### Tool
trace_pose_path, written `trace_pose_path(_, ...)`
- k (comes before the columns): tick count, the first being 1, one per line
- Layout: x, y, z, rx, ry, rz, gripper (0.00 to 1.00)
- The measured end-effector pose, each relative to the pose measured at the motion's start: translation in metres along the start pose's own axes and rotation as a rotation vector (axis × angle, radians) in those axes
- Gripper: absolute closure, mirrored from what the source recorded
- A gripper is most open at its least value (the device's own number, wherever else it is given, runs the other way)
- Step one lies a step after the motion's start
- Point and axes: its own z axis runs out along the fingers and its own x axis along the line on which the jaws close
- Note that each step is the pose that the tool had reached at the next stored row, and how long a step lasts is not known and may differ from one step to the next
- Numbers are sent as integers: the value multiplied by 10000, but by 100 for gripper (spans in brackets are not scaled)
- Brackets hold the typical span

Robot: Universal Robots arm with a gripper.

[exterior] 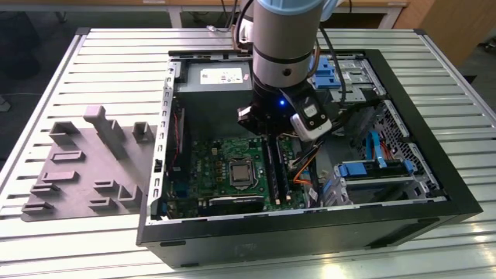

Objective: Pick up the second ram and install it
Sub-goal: 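Press down the second ram until it locks into place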

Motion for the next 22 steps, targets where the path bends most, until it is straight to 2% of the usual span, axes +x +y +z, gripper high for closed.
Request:
trace_pose_path(11,0,40,6,0,-2,-1,89)
trace_pose_path(22,4,80,44,0,-29,4,89)
